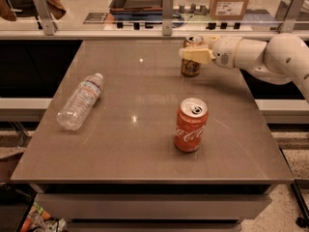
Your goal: Pick orange can
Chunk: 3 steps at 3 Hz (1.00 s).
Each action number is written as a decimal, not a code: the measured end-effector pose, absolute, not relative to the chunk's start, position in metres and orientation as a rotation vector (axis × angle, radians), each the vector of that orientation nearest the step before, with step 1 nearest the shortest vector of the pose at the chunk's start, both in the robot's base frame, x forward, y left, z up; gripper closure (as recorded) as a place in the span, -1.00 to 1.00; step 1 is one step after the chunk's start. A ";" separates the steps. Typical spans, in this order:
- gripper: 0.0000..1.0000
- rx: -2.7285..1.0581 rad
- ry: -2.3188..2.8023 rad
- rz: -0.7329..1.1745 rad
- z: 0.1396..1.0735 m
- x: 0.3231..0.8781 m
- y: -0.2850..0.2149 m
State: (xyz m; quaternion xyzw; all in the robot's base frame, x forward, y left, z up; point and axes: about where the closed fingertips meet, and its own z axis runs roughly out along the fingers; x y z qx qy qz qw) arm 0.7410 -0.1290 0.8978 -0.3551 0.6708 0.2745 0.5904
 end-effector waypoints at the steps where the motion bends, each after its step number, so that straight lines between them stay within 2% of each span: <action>1: 0.31 -0.830 1.560 0.643 0.897 0.741 -0.126; 2: 0.77 -0.833 1.559 0.647 0.897 0.741 -0.123; 3: 1.00 -0.836 1.558 0.651 0.897 0.742 -0.120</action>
Offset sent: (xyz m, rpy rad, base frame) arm 0.0002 0.0028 -0.0003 0.0006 0.0006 0.0041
